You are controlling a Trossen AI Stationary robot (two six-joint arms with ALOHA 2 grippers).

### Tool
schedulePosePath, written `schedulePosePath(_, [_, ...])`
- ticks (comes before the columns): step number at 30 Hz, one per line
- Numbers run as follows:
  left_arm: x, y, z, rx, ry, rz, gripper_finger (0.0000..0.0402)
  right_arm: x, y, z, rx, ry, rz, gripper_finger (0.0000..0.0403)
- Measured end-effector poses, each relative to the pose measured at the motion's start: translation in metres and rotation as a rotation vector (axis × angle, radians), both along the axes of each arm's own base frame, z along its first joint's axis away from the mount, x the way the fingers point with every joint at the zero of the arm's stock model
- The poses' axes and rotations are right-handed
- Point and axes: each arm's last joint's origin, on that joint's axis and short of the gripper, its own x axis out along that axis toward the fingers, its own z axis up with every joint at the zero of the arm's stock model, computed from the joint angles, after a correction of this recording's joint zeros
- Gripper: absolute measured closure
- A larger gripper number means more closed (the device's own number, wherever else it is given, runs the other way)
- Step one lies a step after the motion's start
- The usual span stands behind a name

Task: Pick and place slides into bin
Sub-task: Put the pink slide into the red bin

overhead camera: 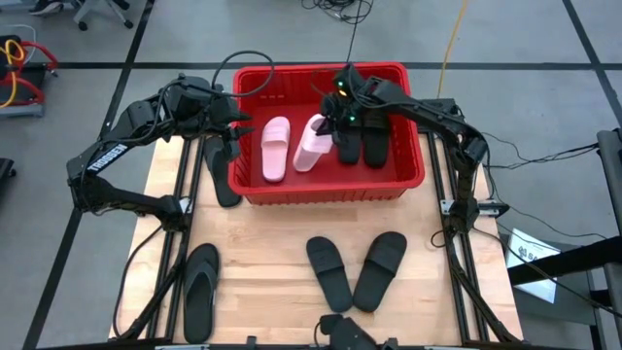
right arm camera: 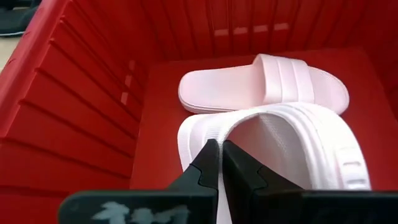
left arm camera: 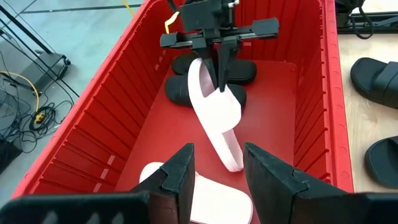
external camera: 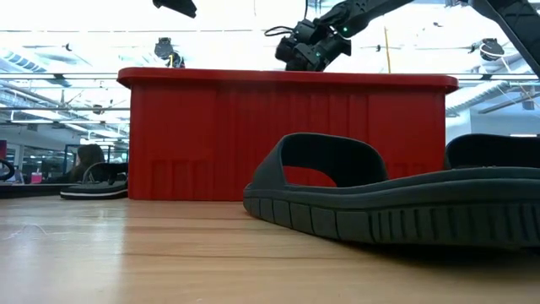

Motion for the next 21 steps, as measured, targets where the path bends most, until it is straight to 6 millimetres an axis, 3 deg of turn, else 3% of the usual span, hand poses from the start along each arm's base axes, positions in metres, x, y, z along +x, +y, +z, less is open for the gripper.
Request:
schedulePosePath(5, [0.007,0.003,-0.004,-0.015,0.016,-0.01,0.0268,0.005,0.003,0.002,-0.015,-0.027,0.008,0.0403])
schedulePosePath(12, [0.037,0.019,-0.025,-0.043,0.107,-0.044,0.0268,0.005,0.002,0.002,-0.024,-0.033,0.012,0.0403])
schedulePosePath(21, [0.055,0.028,-0.041,-0.059,0.171,-0.059,0.0268,0.006,0.0,-0.015,-0.075,-0.043,0.015,0.0403])
